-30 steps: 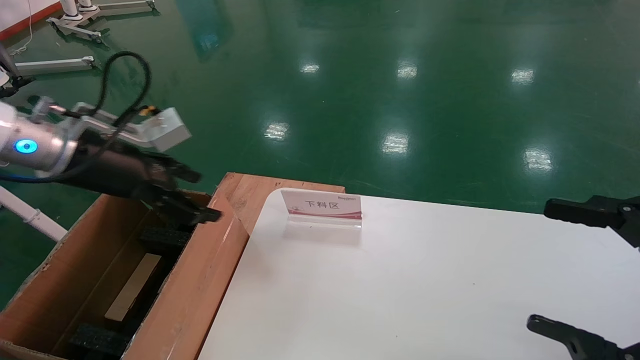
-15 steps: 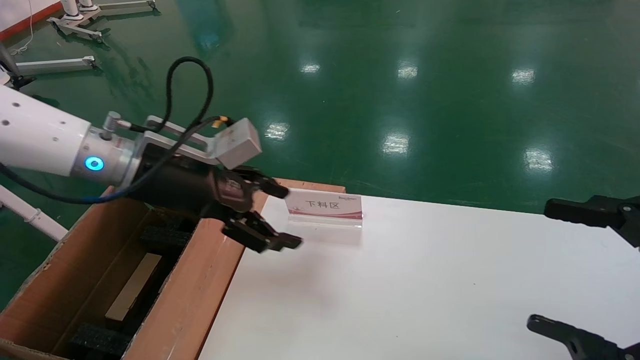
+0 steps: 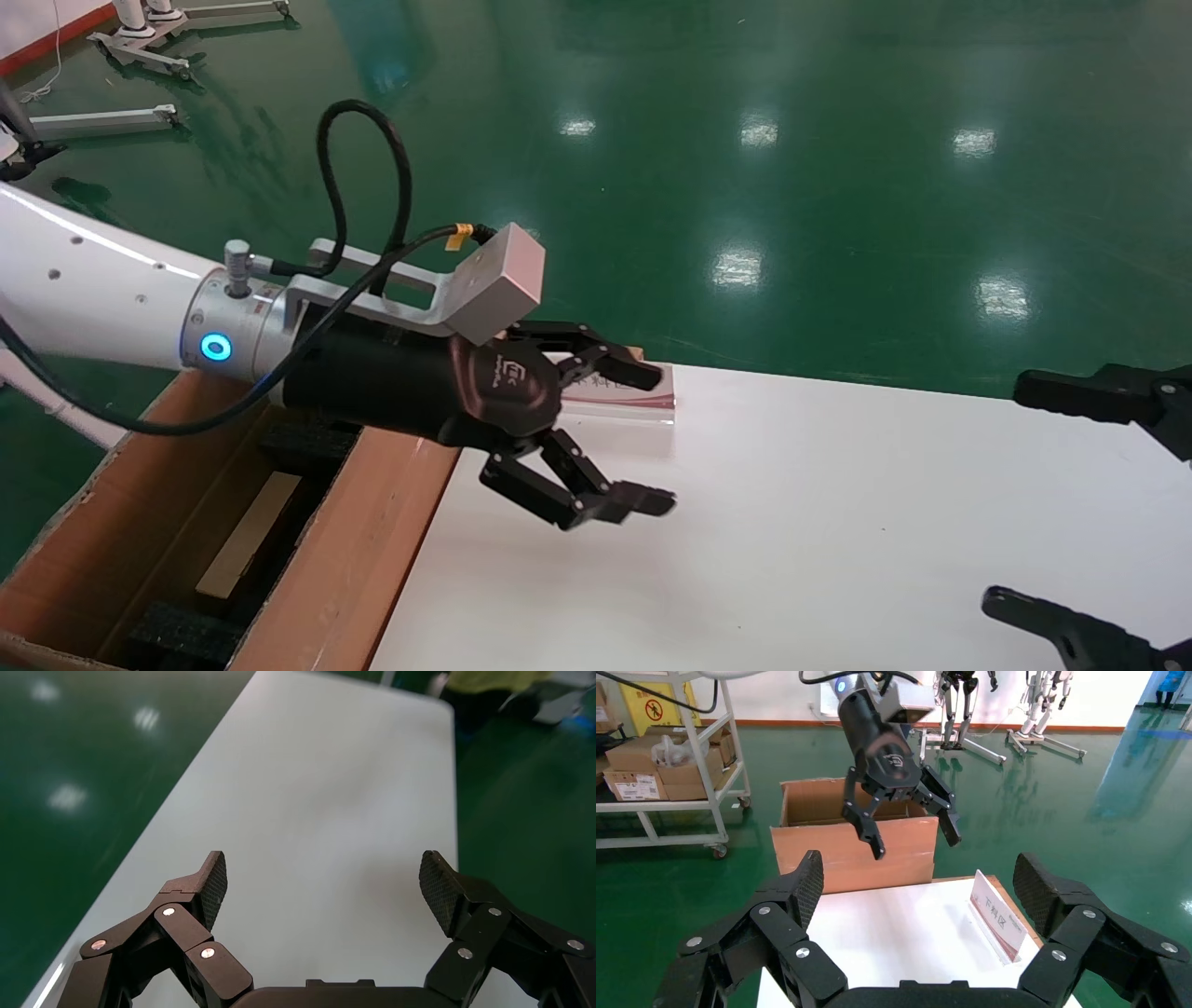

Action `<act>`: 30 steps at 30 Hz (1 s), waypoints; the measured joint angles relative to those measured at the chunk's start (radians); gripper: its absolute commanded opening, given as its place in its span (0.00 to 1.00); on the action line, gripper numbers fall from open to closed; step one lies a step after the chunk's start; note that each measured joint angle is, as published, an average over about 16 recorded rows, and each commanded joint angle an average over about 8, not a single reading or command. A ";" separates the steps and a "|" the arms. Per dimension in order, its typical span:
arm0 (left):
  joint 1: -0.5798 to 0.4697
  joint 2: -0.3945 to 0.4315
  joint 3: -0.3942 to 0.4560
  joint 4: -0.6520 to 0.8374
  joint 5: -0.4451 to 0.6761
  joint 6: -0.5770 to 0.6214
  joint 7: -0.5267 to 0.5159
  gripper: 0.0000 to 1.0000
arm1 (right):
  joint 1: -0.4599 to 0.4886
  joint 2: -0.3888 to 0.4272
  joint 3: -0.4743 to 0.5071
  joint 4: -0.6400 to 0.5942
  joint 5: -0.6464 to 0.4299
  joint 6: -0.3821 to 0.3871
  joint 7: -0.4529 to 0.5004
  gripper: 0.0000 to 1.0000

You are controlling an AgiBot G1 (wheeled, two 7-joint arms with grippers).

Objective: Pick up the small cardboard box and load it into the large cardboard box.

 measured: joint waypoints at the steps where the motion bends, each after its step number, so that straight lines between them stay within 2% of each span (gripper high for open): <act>1: 0.025 0.003 -0.033 -0.004 -0.005 0.007 0.008 1.00 | 0.000 0.000 0.000 0.000 0.000 0.000 0.000 1.00; 14: 0.346 0.043 -0.466 -0.062 -0.066 0.092 0.115 1.00 | 0.000 0.000 -0.001 0.000 0.000 0.000 0.000 1.00; 20: 0.473 0.059 -0.636 -0.084 -0.089 0.125 0.156 1.00 | 0.000 0.000 -0.001 0.000 0.001 0.000 0.000 1.00; 25: 0.540 0.067 -0.727 -0.096 -0.102 0.143 0.176 1.00 | 0.000 0.000 -0.001 0.000 0.001 0.001 -0.001 1.00; 30: 0.564 0.070 -0.759 -0.100 -0.107 0.149 0.182 1.00 | 0.000 0.001 -0.001 0.000 0.001 0.001 -0.001 1.00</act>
